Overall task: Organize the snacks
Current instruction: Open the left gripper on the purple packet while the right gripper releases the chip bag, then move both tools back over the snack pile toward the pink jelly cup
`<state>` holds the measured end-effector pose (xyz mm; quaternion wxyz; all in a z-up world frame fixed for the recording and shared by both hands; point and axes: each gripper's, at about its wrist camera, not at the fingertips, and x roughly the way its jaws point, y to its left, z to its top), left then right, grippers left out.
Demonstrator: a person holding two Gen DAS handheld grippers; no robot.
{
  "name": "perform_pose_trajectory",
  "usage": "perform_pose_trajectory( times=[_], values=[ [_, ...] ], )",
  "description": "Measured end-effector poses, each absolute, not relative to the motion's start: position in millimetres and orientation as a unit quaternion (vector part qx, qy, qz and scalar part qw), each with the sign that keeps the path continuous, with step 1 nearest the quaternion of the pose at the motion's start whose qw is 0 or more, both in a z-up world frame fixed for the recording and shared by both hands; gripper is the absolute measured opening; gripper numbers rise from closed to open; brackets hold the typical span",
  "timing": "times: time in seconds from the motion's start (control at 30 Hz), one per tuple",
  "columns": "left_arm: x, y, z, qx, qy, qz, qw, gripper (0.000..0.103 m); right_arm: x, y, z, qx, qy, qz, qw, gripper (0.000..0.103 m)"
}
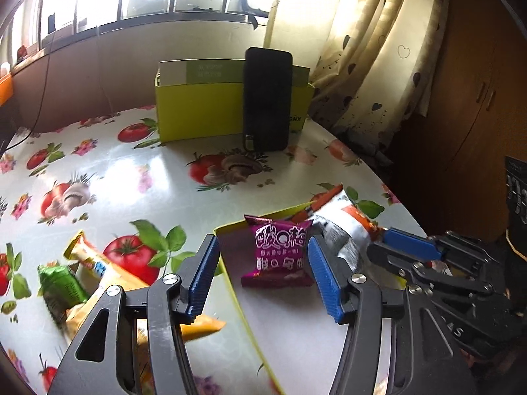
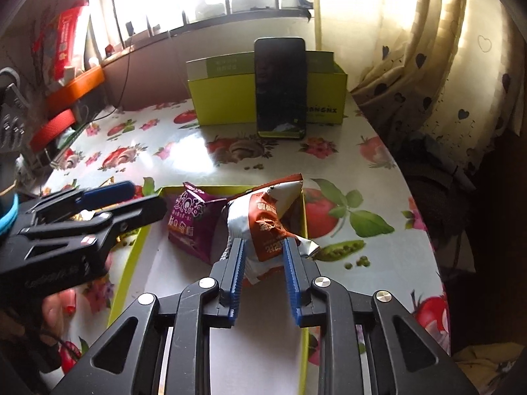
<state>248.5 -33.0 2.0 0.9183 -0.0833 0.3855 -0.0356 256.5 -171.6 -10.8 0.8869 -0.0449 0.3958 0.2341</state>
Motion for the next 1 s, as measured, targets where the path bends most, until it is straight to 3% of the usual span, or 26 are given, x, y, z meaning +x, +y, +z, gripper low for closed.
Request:
perform_pose_trajectory(
  times=[0.27,0.53,1.0],
  values=[
    [222,-16,17,-0.088,0.369,-0.025,0.925,0.057,249,-165,-10,-0.039,0.404,0.259,0.876,0.022],
    [187,0,24,-0.088,0.359,-0.023,0.929,0.057,217,-173,8,-0.035,0.385,0.257,0.886,0.028],
    [127,17,14,-0.095,0.361,-0.001,0.928,0.057,169,-177,-36,-0.041,0.428,0.240,0.870,0.028]
  ],
)
